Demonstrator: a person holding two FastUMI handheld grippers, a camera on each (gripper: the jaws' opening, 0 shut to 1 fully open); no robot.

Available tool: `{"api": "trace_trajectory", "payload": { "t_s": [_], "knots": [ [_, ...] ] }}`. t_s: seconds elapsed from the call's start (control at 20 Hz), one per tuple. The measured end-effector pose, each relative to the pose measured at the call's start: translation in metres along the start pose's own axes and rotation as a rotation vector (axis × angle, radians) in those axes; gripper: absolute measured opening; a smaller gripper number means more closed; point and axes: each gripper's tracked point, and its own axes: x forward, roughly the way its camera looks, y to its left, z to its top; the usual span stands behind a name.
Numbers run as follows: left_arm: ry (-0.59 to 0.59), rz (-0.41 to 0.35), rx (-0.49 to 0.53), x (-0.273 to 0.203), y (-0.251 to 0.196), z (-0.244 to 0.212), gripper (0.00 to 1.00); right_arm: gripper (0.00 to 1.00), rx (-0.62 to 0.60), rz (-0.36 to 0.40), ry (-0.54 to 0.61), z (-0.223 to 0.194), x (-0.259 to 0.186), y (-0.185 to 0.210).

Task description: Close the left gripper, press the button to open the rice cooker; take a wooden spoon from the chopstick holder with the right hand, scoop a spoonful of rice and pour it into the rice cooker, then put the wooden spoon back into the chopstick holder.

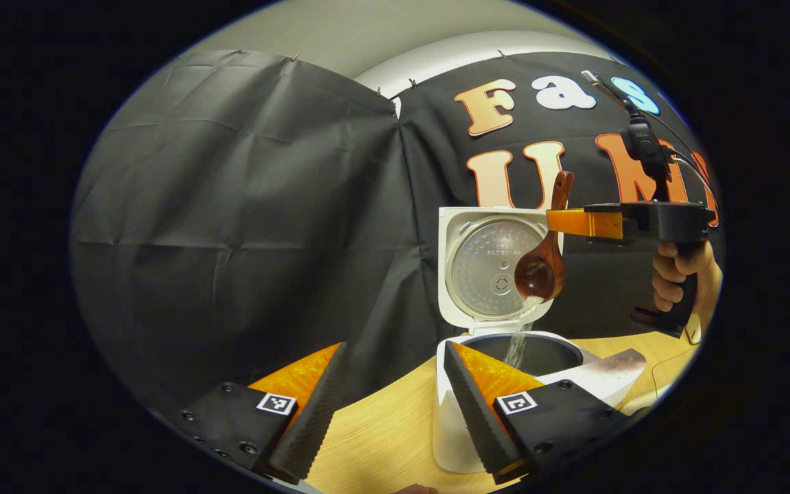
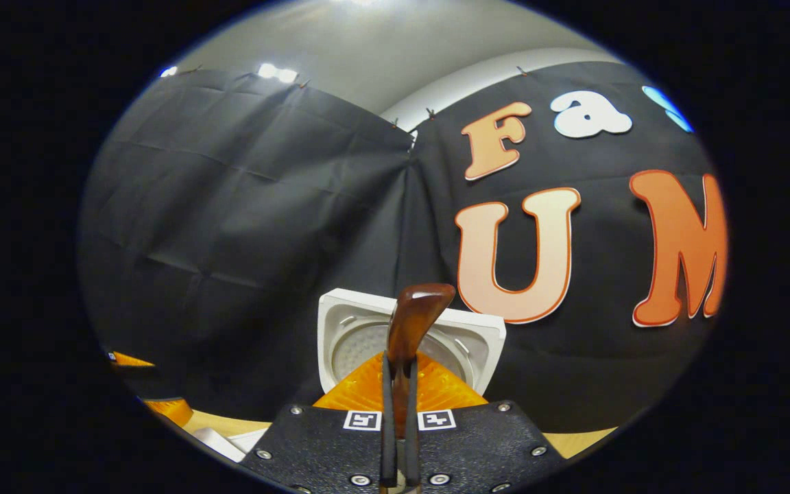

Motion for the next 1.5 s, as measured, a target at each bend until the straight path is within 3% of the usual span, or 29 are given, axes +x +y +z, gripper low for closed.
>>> {"api": "trace_trajectory", "payload": {
  "t_s": [0.4,0.5,0.65,1.15,1.2,1.25,1.5],
  "knots": [
    [-0.021,0.0,-0.013,-0.001,0.001,0.002,0.9,0.05,-0.189,0.099,-0.027,0.005,-0.002,0.005],
    [-0.029,-0.011,-0.027,-0.001,0.0,0.003,0.89,0.05,-0.157,0.113,-0.021,0.007,-0.006,0.007],
    [-0.032,-0.017,-0.035,0.0,0.0,0.003,0.9,0.05,-0.113,0.069,-0.005,0.009,-0.015,-0.002],
    [-0.03,-0.096,-0.059,0.0,-0.003,0.002,0.91,0.05,0.195,-0.04,0.097,0.022,-0.085,-0.073],
    [-0.03,-0.103,-0.057,0.002,-0.005,0.002,0.9,0.1,0.218,-0.056,0.104,0.024,-0.094,-0.081],
    [-0.029,-0.11,-0.056,0.003,-0.006,0.002,0.91,0.05,0.236,-0.074,0.109,0.025,-0.103,-0.089],
    [-0.046,-0.166,-0.044,-0.005,-0.031,0.004,0.9,0.05,0.314,-0.14,0.109,0.033,-0.146,-0.124]
  ]
}}
